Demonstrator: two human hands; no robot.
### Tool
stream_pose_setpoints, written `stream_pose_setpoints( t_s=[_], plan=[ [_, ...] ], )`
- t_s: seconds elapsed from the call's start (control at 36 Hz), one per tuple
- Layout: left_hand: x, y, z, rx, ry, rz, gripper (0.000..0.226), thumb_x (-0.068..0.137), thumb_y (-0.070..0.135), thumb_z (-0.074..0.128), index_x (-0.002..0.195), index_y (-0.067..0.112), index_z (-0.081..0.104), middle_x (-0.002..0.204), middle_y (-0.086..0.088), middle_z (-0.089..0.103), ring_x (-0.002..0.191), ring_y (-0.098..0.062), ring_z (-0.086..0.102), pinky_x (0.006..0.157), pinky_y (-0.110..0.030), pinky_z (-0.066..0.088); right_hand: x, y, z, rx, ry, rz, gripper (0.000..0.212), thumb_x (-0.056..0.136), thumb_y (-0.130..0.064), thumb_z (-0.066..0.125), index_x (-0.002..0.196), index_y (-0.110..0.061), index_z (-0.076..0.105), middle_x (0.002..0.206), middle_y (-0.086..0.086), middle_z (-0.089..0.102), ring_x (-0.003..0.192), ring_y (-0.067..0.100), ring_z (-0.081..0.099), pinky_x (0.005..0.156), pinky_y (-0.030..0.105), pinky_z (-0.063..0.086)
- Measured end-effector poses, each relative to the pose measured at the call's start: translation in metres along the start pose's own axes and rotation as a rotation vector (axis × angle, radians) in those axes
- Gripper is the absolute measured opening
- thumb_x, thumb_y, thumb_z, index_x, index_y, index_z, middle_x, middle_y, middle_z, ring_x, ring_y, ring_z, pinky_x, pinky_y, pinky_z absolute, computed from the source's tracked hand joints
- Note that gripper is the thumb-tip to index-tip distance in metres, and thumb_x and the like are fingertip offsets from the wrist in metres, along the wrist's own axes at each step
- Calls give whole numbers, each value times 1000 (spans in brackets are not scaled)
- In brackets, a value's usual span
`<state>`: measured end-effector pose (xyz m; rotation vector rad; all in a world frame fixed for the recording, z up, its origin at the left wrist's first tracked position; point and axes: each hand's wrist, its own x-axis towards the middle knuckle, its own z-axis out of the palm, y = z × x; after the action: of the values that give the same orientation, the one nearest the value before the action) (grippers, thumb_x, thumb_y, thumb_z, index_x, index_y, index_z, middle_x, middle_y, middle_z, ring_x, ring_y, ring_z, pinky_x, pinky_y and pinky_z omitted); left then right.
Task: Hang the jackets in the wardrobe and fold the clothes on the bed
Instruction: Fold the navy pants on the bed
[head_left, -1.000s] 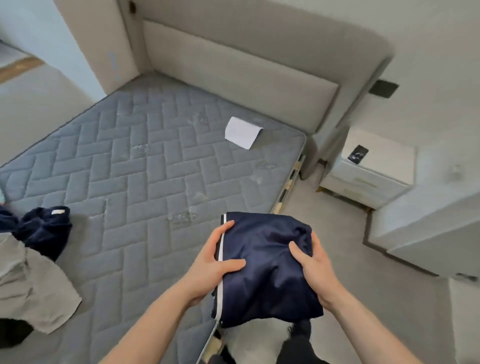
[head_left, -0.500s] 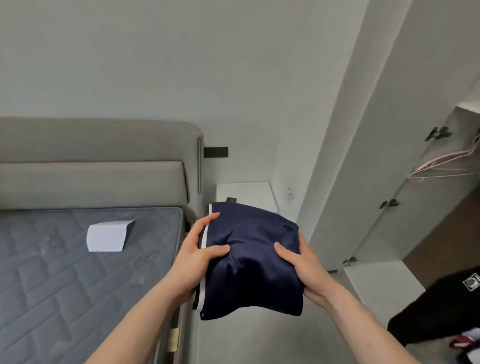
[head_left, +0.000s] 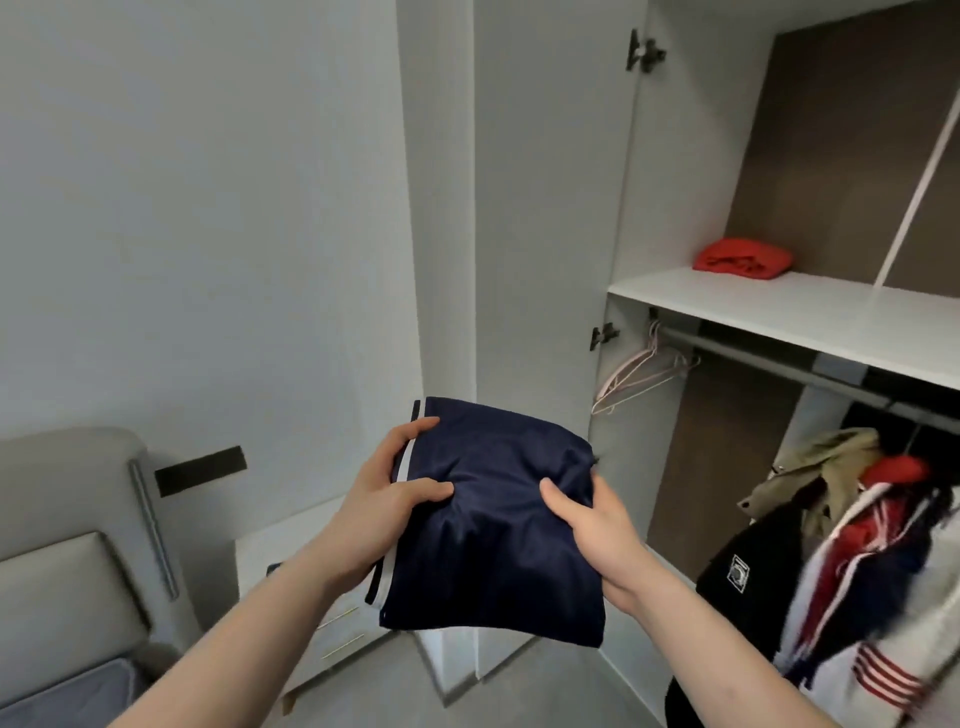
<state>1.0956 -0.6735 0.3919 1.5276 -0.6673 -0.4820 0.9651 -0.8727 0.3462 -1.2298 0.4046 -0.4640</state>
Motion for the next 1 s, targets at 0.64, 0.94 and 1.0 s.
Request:
stream_pose_setpoints(
  t_s=[0.64,0.94,1.0],
  plan=[
    [328,90,135,-59,-565,88,42,98,14,65,135,32,57,127,2,67,113,-18,68,102,-38,54,153,-179,-108,-225,629,-307,34,93,-24,75,124,-19,63,114,3,75,94,19,75,70,27,60],
    [433,122,269,-88,-692,105,43,96,15,67,135,31,55,119,2,71,106,-18,70,96,-37,57,201,-254,-218,-269,744,-293,27,94,-23,73,121,-18,67,112,5,76,101,26,74,82,38,59],
    [456,124,295,-86,-698,99,43,96,16,67,134,32,56,118,2,71,104,-18,71,91,-35,58,215,-264,-241,-266,759,-285,26,94,-23,73,119,-17,68,111,5,76,99,26,74,78,36,59]
  ],
)
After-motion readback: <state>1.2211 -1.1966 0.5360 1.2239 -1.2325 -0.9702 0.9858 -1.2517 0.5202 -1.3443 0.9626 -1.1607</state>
